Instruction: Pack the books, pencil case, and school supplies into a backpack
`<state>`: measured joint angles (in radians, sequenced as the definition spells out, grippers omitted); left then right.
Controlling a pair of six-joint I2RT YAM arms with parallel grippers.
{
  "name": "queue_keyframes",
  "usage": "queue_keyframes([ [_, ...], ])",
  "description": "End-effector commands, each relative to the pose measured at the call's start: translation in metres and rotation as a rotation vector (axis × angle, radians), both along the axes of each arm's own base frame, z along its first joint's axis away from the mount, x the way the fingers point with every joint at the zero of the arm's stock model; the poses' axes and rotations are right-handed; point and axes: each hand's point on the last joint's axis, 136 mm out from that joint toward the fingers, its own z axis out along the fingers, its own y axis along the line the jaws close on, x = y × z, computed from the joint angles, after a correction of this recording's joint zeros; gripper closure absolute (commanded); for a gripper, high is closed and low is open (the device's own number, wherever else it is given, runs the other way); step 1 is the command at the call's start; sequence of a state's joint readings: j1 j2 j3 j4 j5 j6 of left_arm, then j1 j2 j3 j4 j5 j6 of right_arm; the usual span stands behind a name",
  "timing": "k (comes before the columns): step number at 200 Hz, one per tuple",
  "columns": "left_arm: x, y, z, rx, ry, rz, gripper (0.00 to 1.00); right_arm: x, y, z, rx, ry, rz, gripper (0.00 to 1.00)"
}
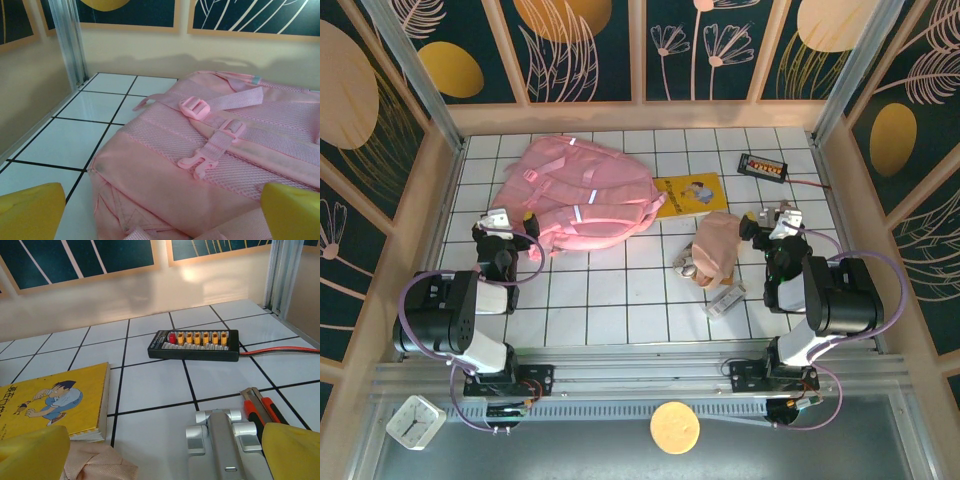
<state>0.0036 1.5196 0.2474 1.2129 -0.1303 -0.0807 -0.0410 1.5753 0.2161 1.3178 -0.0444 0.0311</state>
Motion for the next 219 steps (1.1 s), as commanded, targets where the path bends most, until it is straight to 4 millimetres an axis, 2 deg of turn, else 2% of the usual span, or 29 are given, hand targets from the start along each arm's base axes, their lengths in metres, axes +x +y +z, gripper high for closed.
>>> queue_keyframes([
  [1, 0.001, -0.005, 0.010, 0.001, -0.043, -0.025, 0.01, 0.001, -0.002, 0.008, -0.018, -0.025, -0.015, 0.01],
  [108, 0.000, -0.005, 0.012, -0.001, -0.048, -0.024, 0.01, 0.000, -0.004, 0.010, -0.003, -0.035, -0.004, 0.01],
  [131, 0.015, 0.004, 0.015, -0.008, 0.035, 0.031, 0.01, 0.011, -0.015, 0.015, 0.017, 0.020, -0.072, 0.01],
  [144, 0.025, 0.019, 0.017, -0.024, 0.113, 0.127, 0.01, 0.019, -0.020, 0.024, 0.017, 0.048, -0.096, 0.01],
  [153, 0.027, 0.019, 0.025, -0.030, 0.115, 0.127, 0.01, 0.022, -0.023, 0.031, 0.020, 0.055, -0.113, 0.01],
  [170, 0.023, 0.015, 0.044, -0.062, 0.096, 0.111, 0.01, 0.025, -0.037, 0.054, 0.098, 0.049, -0.192, 0.01],
  [182, 0.019, 0.021, 0.050, -0.117, 0.129, 0.160, 0.01, 0.030, -0.050, 0.069, 0.177, 0.094, -0.254, 0.01],
  [201, 0.014, 0.035, 0.057, -0.217, 0.205, 0.286, 0.01, 0.037, -0.061, 0.080, 0.257, 0.233, -0.302, 0.01],
  [214, 0.015, 0.027, 0.060, -0.254, 0.276, 0.256, 0.01, 0.041, -0.057, 0.085, 0.319, 0.324, -0.261, 0.01],
  [219, 0.016, 0.020, 0.061, -0.283, 0.300, 0.228, 0.01, 0.042, -0.047, 0.087, 0.340, 0.354, -0.208, 0.01],
])
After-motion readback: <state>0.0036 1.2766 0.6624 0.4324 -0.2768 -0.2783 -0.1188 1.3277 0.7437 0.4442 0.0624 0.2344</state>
